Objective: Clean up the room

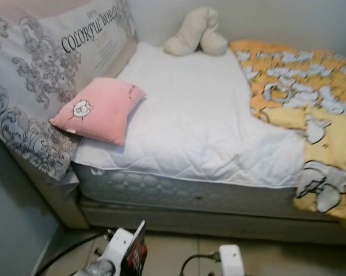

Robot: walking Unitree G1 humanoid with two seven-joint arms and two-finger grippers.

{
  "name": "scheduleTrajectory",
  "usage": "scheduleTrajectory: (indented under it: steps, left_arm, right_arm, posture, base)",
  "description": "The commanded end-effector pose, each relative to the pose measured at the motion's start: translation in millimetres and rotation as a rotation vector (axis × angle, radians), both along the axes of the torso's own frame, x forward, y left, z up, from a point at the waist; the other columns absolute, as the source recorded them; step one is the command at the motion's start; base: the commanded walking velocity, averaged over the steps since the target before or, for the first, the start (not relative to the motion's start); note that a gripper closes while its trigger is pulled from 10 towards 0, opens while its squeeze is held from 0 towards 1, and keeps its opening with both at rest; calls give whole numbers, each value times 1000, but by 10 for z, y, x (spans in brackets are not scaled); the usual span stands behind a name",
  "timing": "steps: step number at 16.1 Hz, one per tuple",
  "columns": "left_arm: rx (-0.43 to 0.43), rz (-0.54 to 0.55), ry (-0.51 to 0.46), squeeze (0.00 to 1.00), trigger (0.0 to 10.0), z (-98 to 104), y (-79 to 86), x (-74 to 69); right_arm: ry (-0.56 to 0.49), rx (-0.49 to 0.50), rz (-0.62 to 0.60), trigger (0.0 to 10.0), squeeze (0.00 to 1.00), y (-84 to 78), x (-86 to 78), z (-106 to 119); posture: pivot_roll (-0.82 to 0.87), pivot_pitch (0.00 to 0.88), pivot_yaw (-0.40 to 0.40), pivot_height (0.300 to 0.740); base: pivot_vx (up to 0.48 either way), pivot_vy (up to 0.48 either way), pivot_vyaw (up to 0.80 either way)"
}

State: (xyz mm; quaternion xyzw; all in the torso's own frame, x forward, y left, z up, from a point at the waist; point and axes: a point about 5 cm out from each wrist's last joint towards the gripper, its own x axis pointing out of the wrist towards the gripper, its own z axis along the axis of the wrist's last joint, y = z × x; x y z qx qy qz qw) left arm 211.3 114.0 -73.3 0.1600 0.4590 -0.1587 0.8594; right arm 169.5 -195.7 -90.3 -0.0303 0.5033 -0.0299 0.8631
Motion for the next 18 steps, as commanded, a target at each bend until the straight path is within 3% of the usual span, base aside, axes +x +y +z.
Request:
scheduleTrajectory:
  steps: [1, 3, 5, 7, 10, 12, 16, 18]
  left_arm:
    - [10, -21, -37, 0, 10000, 52, 34, 91]
    - [21, -47, -18, 0, 10000, 16, 62, 31]
    - [27, -36, -7, 0, 10000, -18, 102, -27]
    - [14, -7, -11, 0, 10000, -19, 122, -29]
    - [11, -55, -30, 0, 10000, 15, 104, 26]
    - [-6, -59, -46, 0, 10000, 43, 78, 69]
    - [-12, -166, -48, 0, 10000, 63, -14, 86]
    - [-45, -221, -77, 0, 10000, 117, -163, 144]
  right_arm:
    - [-22, -8, -21, 10000, 0, -13, 28, 16]
    - [-11, -1, -27, 10000, 0, 24, -36, -16]
    - [2, -12, -13, 10000, 0, 43, -108, -47]
    - [-2, -12, -9, 10000, 0, 53, -94, -43]
    - [-19, 8, -20, 10000, 0, 114, -49, -31]
    - [-20, 2, -12, 10000, 0, 110, -51, -31]
    - [-27, -21, -69, 10000, 0, -2, -84, -28]
    - [-36, -24, -101, 10000, 0, -57, -108, -27]
  posture:
    - [95, 43, 62, 740]
    - [78, 93, 86, 740]
    - [69, 86, 72, 740]
    - [66, 67, 70, 740]
    - [60, 58, 92, 740]
    - [39, 53, 74, 740]
    - [-28, 30, 89, 740]
    - [-67, 10, 76, 740]
  base:
    - [0, 0, 0]
    - [0, 0, 0]
    - [0, 0, 0]
    - [0, 0, 0]
    - [0, 0, 0]
    - [0, 0, 0]
    - [0, 0, 0]
    - [0, 0, 0]
